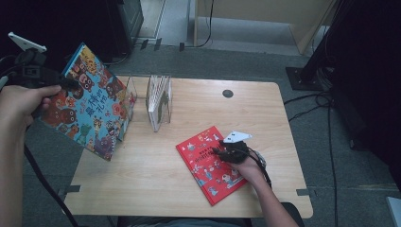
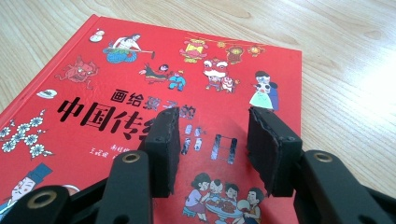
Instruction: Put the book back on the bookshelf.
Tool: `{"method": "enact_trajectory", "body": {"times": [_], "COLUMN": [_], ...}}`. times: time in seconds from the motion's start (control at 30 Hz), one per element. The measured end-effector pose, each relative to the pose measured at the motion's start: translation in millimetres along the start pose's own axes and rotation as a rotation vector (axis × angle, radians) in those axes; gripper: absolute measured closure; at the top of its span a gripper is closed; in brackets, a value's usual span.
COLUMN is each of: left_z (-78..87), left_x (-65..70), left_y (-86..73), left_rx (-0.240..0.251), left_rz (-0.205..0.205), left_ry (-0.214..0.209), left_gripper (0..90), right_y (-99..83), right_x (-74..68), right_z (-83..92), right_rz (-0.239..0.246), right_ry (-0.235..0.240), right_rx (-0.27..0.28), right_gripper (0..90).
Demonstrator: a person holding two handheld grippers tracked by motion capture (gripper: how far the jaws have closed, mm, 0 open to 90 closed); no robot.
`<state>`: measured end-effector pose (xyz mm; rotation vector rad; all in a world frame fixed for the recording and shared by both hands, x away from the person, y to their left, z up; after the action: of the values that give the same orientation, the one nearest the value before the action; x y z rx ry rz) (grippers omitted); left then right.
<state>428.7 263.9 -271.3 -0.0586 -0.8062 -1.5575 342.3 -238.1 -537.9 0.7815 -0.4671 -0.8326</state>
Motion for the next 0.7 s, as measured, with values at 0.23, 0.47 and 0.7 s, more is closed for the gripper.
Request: {"method": "enact_trajectory", "body": {"times": [0.23, 0.47, 0.7], "left_z": [-18.9, -19.5, -17.1], "left_x": [-3.9, -12.7, -15.2], "left_y": [12.1, 16.1, 20.5], "left_rx": [-0.002, 0.003, 0.057], "left_rz": [0.012, 0.022, 0.027], "left_ry": [0.016, 0.015, 0.010], "left_gripper": [80.4, 80.3, 80.4], "right_y": [-0.1, -0.5, -0.7], "right_x": [-0.2, -0.6, -1.3], "right_z": [0.2, 0.7, 0.9], "right_rz": [0.000, -0.001, -0.004], "right_ry": [-0.002, -0.004, -0.009], "right_rx": [-0.001, 0.001, 0.001], "right_gripper": [54.8, 55.1, 55.4]}}
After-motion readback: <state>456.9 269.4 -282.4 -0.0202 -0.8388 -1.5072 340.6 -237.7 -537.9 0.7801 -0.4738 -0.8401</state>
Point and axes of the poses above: each handheld gripper's, and its own axes: z roughly backward along the jaws, y roughly out of its top, x roughly to its right, the point moved 4 cm from there along -z, roughly forward along the jaws, and after that the axes turned 9 degrees about -y, right-handed, at the moved point
